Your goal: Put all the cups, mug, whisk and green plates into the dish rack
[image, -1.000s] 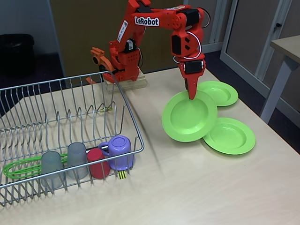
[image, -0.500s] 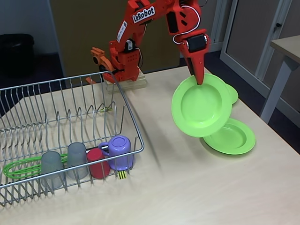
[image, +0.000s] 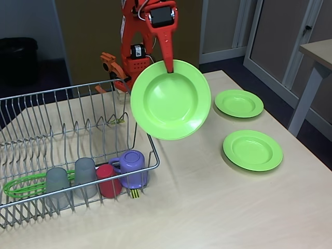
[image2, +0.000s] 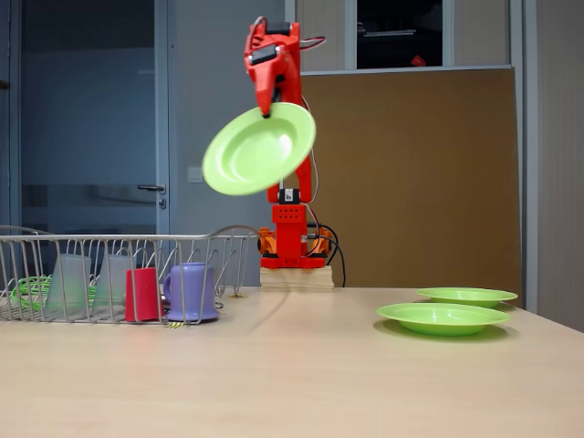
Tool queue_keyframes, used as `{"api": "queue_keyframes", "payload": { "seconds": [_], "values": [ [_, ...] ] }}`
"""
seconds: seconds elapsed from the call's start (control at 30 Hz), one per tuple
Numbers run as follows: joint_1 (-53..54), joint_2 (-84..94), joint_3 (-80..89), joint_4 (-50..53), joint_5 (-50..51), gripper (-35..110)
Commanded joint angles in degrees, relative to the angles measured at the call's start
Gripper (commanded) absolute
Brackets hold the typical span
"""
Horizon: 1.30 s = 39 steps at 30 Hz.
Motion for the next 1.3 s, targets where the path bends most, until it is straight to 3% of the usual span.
{"api": "queue_keyframes", "payload": {
  "seconds": [0.0,0.13,0.33,0.73,1.27],
  "values": [
    [7.56,7.12,5.62,-0.70,3.52,0],
    [16.52,12.57,18.02,-1.32,11.43,0],
    [27.16,19.34,35.33,-11.34,11.60,0],
    [39.38,13.54,34.01,-13.36,3.96,0],
    [44.30,11.87,41.04,-17.84,1.14,0]
  ]
}}
